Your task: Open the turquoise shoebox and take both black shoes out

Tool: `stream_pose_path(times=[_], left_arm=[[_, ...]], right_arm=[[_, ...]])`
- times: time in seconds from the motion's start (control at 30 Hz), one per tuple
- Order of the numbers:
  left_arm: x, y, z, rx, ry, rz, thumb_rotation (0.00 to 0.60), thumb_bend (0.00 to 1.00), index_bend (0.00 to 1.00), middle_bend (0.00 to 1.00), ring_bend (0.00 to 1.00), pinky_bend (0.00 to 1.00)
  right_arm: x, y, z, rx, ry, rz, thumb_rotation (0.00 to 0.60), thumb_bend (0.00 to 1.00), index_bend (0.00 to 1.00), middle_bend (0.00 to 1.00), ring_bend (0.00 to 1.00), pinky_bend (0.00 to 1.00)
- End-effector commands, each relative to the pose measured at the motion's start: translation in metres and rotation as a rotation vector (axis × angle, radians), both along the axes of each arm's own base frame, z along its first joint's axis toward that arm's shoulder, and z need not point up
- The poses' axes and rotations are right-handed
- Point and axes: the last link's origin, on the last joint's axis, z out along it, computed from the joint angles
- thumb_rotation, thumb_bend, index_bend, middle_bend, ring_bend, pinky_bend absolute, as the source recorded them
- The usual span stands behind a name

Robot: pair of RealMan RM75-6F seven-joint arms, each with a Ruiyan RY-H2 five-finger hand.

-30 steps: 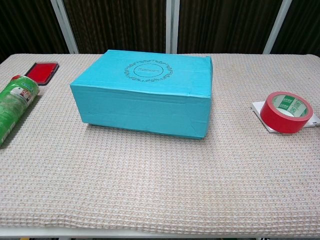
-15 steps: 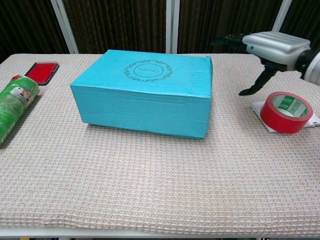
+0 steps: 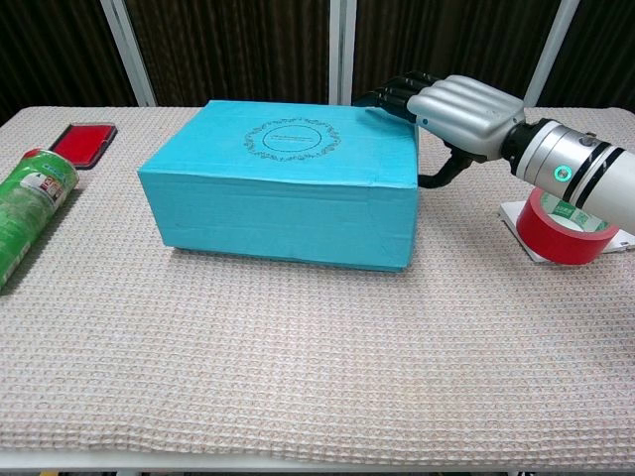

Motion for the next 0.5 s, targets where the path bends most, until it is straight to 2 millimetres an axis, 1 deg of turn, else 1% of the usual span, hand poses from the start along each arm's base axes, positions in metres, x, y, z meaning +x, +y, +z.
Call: stream_pose_path(times=[0.03, 0.1, 0.2, 0.3, 0.4, 0.5], left_arm=[[0.001, 0.001, 0.000, -0.001, -0.001, -0.002, 0.600, 0.02, 0.22, 0.16, 0.08, 0.17], [0.001, 0.001, -0.001, -0.002, 0.000, -0.005, 0.600, 0.02, 0.22, 0.16, 0.08, 0.17], [0.002, 0.002, -0.001, -0.004, 0.003, -0.009, 0.600, 0.02, 0.22, 0.16, 0.08, 0.17], [0.004, 0.003, 0.000, -0.004, 0.005, -0.014, 0.600, 0.02, 0.22, 0.16, 0.08, 0.17], [0.005, 0.003, 0.000, -0.003, 0.007, -0.019, 0.600, 0.02, 0.22, 0.16, 0.08, 0.17], [0.005, 0.003, 0.001, -0.003, 0.008, -0.019, 0.600, 0.02, 0.22, 0.16, 0.08, 0.17]], right_arm=[[0.003, 0.008, -0.009, 0.041, -0.015, 0.056, 0.600, 0.41, 0.29, 0.25, 0.00, 0.00], [0.001, 0.008, -0.008, 0.050, -0.057, 0.036, 0.600, 0.48, 0.35, 0.30, 0.00, 0.00], [0.000, 0.007, -0.004, 0.084, -0.178, -0.026, 0.600, 0.54, 0.39, 0.34, 0.00, 0.00], [0.000, 0.004, -0.001, 0.151, -0.358, -0.126, 0.600, 0.59, 0.39, 0.35, 0.00, 0.00], [0.000, -0.003, 0.002, 0.244, -0.581, -0.260, 0.600, 0.60, 0.39, 0.36, 0.00, 0.00], [0.002, -0.012, 0.006, 0.338, -0.767, -0.392, 0.600, 0.62, 0.40, 0.36, 0.00, 0.00]])
